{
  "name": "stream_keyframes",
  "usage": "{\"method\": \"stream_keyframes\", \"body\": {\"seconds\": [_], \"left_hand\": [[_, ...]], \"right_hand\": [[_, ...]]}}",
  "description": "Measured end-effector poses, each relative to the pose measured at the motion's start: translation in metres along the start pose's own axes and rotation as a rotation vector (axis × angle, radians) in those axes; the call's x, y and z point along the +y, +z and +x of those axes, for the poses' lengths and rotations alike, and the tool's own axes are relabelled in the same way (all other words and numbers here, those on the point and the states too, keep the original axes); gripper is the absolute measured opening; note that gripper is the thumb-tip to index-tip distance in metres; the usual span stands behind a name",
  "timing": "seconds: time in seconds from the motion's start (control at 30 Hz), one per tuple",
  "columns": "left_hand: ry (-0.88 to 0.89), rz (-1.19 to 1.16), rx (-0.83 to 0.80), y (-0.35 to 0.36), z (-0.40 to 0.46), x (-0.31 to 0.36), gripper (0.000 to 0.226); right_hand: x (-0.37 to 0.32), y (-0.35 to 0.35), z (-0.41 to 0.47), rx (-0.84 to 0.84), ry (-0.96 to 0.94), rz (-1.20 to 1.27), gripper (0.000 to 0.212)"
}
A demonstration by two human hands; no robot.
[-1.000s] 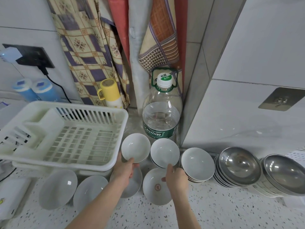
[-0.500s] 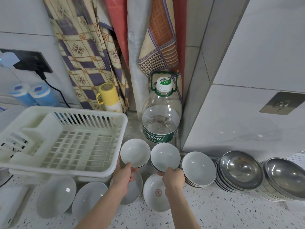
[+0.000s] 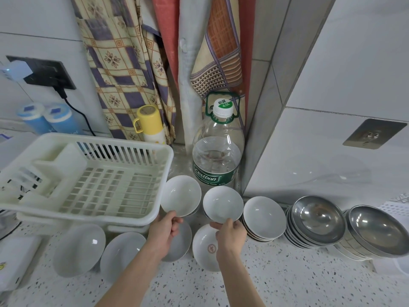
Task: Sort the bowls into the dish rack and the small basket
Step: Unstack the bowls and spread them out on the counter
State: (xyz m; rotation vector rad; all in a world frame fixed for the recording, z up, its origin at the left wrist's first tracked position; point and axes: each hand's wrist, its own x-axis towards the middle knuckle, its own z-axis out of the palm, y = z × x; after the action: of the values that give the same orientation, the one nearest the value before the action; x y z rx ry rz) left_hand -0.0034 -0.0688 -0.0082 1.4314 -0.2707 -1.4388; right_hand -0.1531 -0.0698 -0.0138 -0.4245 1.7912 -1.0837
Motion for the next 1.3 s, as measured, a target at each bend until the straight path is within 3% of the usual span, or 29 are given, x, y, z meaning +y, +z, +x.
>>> {"method": "stream_keyframes", "body": {"seconds": [0.33,0.57,0.9,1.3], "left_hand": [[0.076,0.004,-0.086,-0.01,-0.018,-0.004,0.026],[0.089,-0.027,-0.158,-0.03,-0.047,-0.021,0.057],[0.054,0.017,-0.23,-0.089,-0.091,-0.057,0.051],[-0.001,0.208,-0.103,-0.146,-0.127,-0.101,0.057]], "right_hand": [[0.005,-0.018,-0.025,-0.018,-0.058,0.006,0.025],[0.019,-0.045,-0.051,-0.022,-0.03,0.093,0.024],[0.056,-0.089,-0.094,-0.084,-0.029,0.102,0.024],[0.113,-0.123,-0.122,-0.139,-0.038,-0.07,0.025]]}}
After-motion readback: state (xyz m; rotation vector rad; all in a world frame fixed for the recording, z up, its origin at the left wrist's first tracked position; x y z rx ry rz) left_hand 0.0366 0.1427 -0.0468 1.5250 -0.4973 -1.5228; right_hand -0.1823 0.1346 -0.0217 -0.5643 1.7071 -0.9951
